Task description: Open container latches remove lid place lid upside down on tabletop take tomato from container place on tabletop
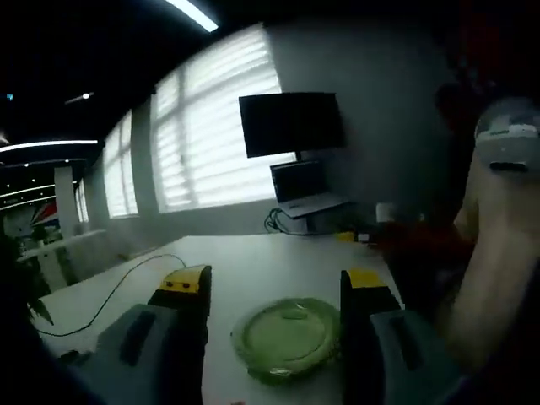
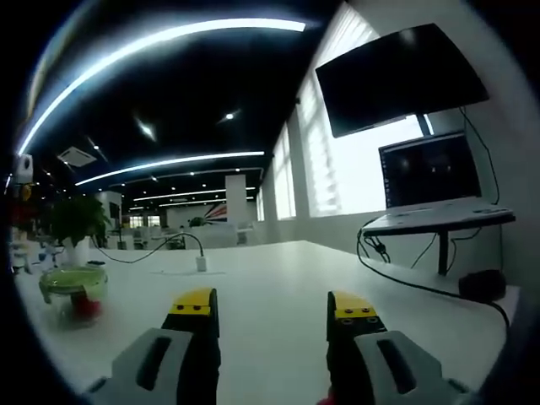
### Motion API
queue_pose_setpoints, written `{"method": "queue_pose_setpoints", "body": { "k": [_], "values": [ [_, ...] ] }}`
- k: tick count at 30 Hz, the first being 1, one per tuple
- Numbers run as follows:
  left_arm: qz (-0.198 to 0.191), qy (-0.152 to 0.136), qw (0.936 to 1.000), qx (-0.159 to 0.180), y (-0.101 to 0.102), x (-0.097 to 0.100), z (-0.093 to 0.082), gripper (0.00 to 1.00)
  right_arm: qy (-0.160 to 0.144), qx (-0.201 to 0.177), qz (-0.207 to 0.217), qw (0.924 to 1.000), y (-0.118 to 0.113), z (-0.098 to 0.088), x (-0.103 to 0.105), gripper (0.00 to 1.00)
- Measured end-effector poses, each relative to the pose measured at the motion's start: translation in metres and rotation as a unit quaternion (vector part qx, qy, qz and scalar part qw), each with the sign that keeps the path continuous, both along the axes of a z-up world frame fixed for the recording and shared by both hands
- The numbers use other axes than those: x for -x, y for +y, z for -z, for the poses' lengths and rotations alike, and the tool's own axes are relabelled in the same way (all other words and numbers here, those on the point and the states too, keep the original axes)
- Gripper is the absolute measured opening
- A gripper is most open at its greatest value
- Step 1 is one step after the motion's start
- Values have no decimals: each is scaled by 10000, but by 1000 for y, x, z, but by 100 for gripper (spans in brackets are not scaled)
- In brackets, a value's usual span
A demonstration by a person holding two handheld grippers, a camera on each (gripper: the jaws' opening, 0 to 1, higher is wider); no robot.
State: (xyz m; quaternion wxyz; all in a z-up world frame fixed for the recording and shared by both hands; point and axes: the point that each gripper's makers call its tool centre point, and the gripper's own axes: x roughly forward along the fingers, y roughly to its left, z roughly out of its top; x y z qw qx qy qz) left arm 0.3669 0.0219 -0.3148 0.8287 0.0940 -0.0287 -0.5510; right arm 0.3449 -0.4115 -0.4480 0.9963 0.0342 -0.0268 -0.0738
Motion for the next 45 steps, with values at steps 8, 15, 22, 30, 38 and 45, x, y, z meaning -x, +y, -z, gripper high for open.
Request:
{"method": "queue_pose_setpoints", "body": {
  "k": [8, 15, 22, 30, 38, 45],
  "values": [
    [537, 324, 9951, -768, -18, 4, 28, 67, 21, -68, 59, 10000, -5, 4, 2, 45],
    [545, 581, 9890, -1250, -28, -14, 51, 69, 63, -108, 50, 9999, -3, 10, 4, 45],
    [727, 734, 9783, -1796, -35, -19, 67, 71, 115, -114, 34, 9999, -9, 18, 5, 45],
    [845, 1068, 9589, -2491, -43, -29, 89, 71, 77, -172, 37, 9998, -14, 20, 7, 45],
    [1009, 1212, 9362, -3140, -54, -29, 117, 73, 32, -149, 61, 9999, -17, 15, 10, 45],
    [979, 1362, 9180, -3594, -58, -31, 132, 73, -22, -140, 89, 9999, -12, 5, 14, 45]
  ]
}}
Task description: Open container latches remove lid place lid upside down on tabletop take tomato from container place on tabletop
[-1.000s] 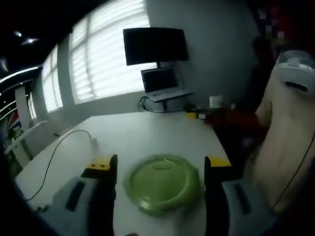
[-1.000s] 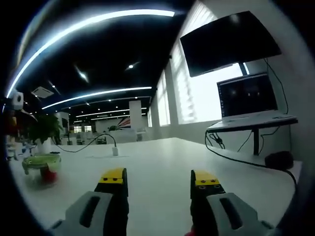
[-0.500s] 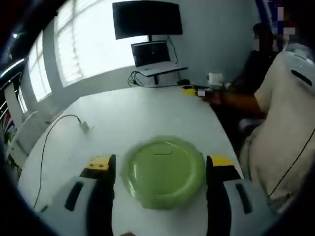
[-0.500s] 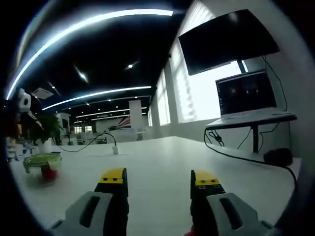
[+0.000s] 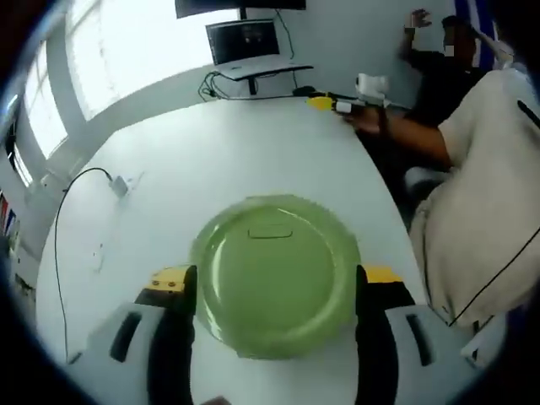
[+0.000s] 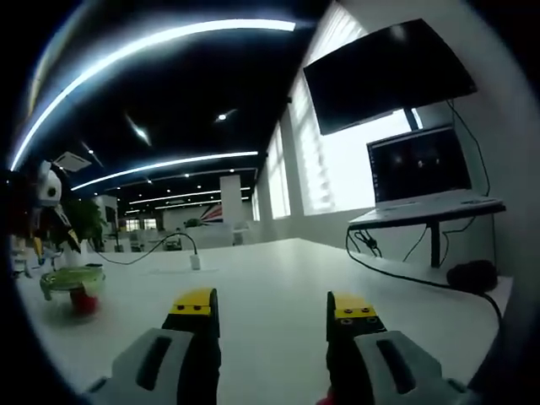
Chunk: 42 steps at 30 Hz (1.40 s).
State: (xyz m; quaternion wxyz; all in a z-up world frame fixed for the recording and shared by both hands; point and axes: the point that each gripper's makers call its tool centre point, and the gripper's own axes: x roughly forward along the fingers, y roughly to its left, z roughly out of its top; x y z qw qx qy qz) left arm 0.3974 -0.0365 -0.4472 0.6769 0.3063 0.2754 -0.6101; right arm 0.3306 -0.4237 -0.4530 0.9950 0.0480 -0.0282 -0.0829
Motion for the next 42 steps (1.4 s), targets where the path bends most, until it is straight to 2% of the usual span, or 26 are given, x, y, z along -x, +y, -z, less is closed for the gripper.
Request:
{"method": "queue_pose_setpoints", "body": {
  "k": [3, 8, 14, 18, 20, 25, 32, 42],
  "values": [
    [18, 15, 9999, -136, -2, 2, 1, 72, -26, -14, 11, 10000, -3, 0, -1, 45],
    [118, 94, 9986, -512, 2, -3, 13, 71, -50, -34, 16, 10000, -5, -1, -1, 45],
    [108, 128, 9980, -604, -8, 0, 17, 71, -105, -41, 16, 9999, -7, -6, 0, 45],
    [130, 243, 9951, -951, -4, 2, 26, 71, -152, -63, 58, 9998, -11, -8, 2, 45],
    [79, 280, 9958, -870, -8, 0, 24, 70, -156, -69, 66, 9998, -12, -8, 3, 45],
    [-5, 355, 9940, -1034, -8, -2, 31, 65, -140, -78, 87, 9998, -14, -5, 4, 45],
    [-63, 397, 9925, -1154, -10, -2, 31, 69, -165, -96, 80, 9998, -14, -7, 3, 45],
    [-81, 437, 9912, -1244, -7, -1, 33, 68, -169, -154, 21, 9997, -8, -7, 2, 44]
  ]
}}
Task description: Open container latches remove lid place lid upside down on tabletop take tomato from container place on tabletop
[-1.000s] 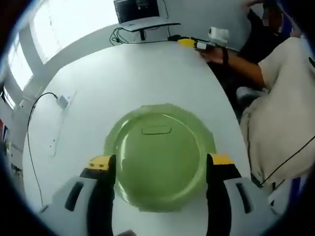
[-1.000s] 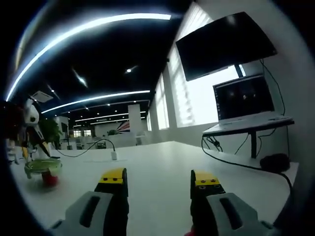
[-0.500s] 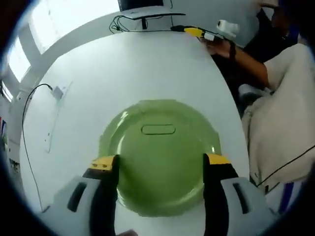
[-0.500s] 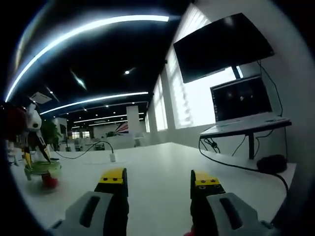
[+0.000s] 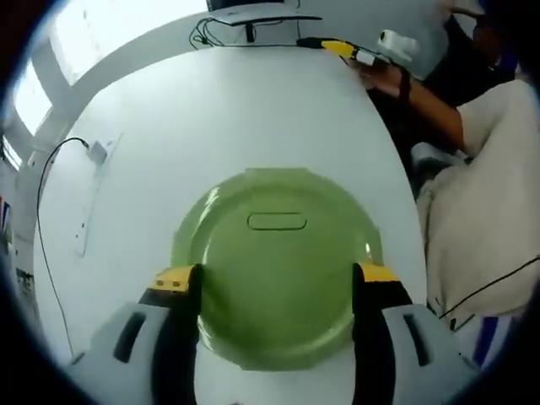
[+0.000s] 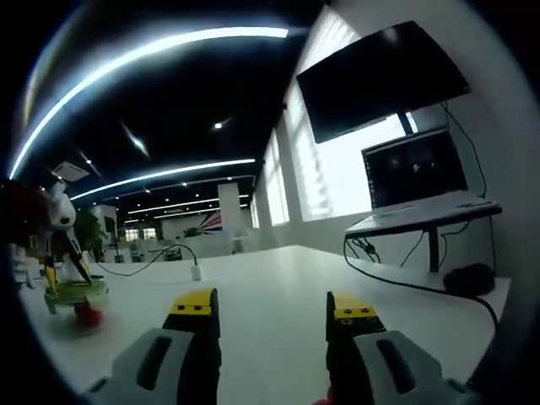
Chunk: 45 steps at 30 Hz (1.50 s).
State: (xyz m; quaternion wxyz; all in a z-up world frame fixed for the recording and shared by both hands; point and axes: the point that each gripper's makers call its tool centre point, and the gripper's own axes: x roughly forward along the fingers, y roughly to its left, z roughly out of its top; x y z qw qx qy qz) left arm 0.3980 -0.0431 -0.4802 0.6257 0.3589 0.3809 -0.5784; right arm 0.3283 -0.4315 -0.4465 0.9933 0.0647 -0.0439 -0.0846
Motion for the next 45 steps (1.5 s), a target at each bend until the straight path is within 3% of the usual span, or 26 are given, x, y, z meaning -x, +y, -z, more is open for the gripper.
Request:
{"method": "queue_pose_setpoints", "body": {
  "k": [11, 18, 25, 38, 45],
  "values": [
    [-25, -32, 9997, -245, -1, -2, 2, 64, 2, -222, -77, 9997, 10, 6, -5, 44],
    [45, -26, 9982, -601, -1, 0, 3, 64, -72, -145, -15, 9999, 2, -5, -3, 44],
    [82, -21, 9973, -725, -1, -2, 3, 65, -23, -78, -30, 10000, 0, -6, -3, 44],
    [98, -22, 9968, -787, 1, -4, 3, 65, -203, -362, -189, 9990, 20, -26, -20, 39],
    [112, -23, 9965, -832, 1, -7, 3, 65, -393, -42, -577, 9976, 45, -50, -31, 41]
  ]
}}
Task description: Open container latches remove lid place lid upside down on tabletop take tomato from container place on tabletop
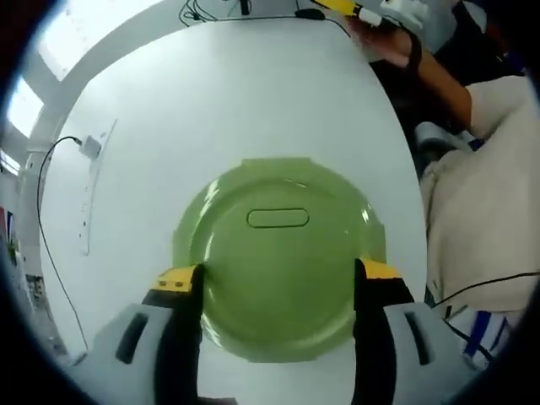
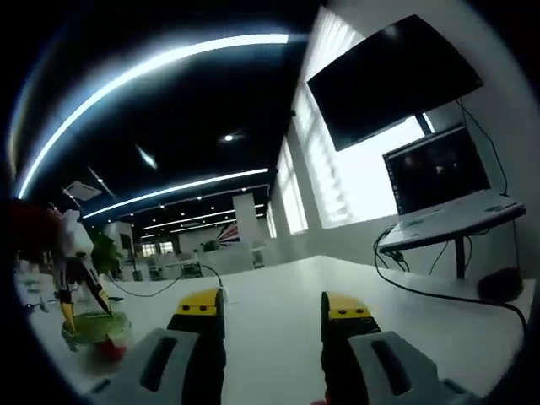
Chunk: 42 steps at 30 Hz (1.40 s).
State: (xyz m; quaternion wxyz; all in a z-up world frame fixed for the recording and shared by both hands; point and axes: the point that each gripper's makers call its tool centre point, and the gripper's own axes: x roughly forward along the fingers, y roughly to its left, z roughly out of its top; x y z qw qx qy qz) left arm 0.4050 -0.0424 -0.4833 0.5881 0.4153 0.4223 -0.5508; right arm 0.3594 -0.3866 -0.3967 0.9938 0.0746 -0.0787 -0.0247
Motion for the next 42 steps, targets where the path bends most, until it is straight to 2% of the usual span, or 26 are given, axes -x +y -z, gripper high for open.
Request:
{"method": "queue_pose_setpoints", "body": {
  "k": [4, 7, 10, 14, 18, 22, 23, 24, 26, 27, 30, 32, 34, 38, 42],
  "values": [
    [-3, -5, 10000, 30, 0, 1, 0, 65, -157, 406, -328, 9985, 23, -17, -7, 42],
    [-2, -7, 10000, 49, -1, 2, 0, 65, -329, 809, -628, 9942, 47, -32, -10, 43],
    [-6, -8, 10000, 69, 0, 2, 0, 65, -593, 1217, -979, 9859, 76, -47, -10, 44],
    [-13, -9, 10000, 81, 1, 4, 0, 65, -886, 1722, -1400, 9710, 113, -62, -5, 44],
    [-17, -10, 10000, 69, 1, 7, 0, 65, -1054, 1776, -1603, 9652, 133, -70, -3, 44],
    [-17, -7, 10000, 47, 1, 7, 0, 65, -1391, 2359, -1836, 9441, 160, -77, 6, 43],
    [-23, -6, 10000, 44, 1, 8, 0, 65, -1546, 2596, -1919, 9337, 170, -78, 10, 41],
    [-26, -5, 10000, 42, 1, 8, 0, 65, -1551, 2706, -1981, 9292, 177, -76, 12, 40],
    [-39, -4, 10000, 33, 1, 8, 1, 65, -1467, 2759, -2070, 9271, 186, -73, 13, 39],
    [-42, -4, 10000, 26, 1, 9, 1, 65, -1542, 2788, -2114, 9240, 191, -74, 15, 39],
    [-48, -3, 10000, 10, 1, 9, 1, 65, -1683, 3013, -2291, 9102, 207, -73, 22, 40],
    [-53, -2, 10000, 11, 1, 9, 1, 65, -1852, 3246, -2440, 8949, 221, -73, 29, 41],
    [-54, -1, 10000, 16, 1, 9, 1, 65, -1992, 3574, -2552, 8761, 234, -70, 36, 41],
    [-56, 0, 10000, 24, 1, 9, 1, 65, -2124, 3857, -2847, 8515, 258, -60, 44, 41],
    [-51, 2, 10000, 22, 1, 9, 1, 65, -2242, 4348, -3113, 8147, 283, -41, 52, 43]
  ]
}}
